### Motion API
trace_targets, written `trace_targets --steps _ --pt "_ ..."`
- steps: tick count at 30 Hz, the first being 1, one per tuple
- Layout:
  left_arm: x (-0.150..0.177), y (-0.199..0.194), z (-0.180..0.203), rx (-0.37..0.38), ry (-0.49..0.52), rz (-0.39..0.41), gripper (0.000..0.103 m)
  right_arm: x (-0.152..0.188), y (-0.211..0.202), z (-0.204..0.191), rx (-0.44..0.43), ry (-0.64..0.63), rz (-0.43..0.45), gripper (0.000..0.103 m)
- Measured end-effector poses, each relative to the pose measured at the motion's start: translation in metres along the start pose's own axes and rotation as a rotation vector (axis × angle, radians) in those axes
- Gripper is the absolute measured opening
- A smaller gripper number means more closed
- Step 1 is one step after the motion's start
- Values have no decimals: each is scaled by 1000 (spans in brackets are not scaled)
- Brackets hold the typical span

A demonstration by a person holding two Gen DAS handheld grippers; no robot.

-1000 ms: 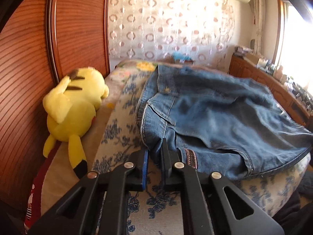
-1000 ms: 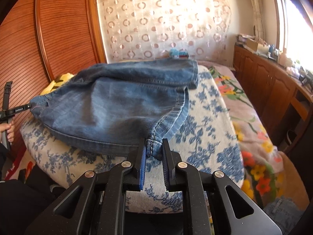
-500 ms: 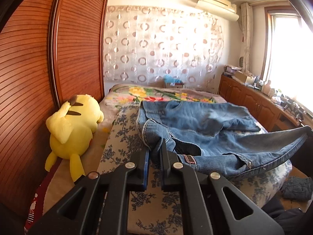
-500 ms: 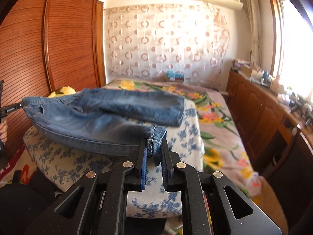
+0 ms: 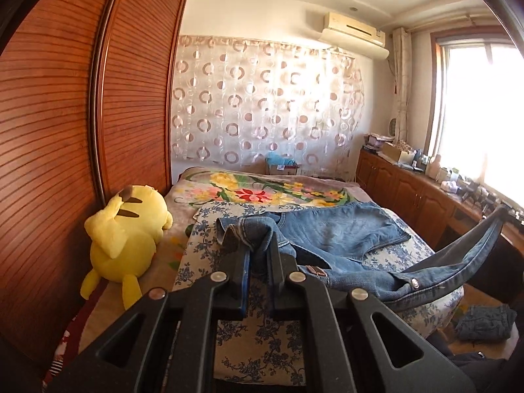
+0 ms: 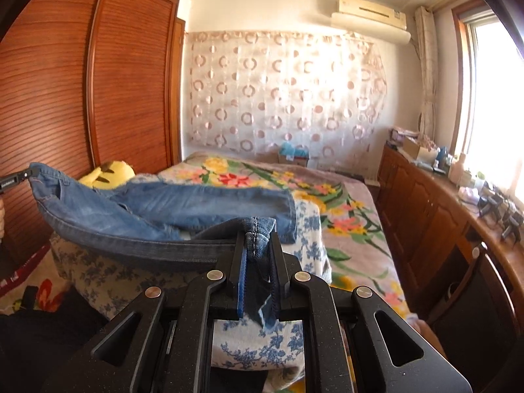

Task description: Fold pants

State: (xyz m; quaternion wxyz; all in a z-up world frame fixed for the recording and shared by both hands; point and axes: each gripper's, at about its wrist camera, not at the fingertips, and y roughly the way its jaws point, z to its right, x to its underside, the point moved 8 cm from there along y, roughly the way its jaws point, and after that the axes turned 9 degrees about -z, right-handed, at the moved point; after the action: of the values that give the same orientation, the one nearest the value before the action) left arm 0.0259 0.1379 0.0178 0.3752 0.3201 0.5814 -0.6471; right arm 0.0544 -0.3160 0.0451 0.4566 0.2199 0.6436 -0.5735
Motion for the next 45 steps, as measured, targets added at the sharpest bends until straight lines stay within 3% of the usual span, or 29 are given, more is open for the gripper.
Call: trace_targets --steps 15,21,30,45 --pt "21 34 6 12 -14 -69 4 5 36 8 10 21 -41 9" --pt "7 50 6 32 -33 -51 4 2 59 18 20 32 -60 9" --pt "0 101 5 5 -22 -81 4 -4 108 31 15 56 -72 9" --pt "25 173 -7 -40 -20 -209 4 33 213 45 -30 128 -224 9"
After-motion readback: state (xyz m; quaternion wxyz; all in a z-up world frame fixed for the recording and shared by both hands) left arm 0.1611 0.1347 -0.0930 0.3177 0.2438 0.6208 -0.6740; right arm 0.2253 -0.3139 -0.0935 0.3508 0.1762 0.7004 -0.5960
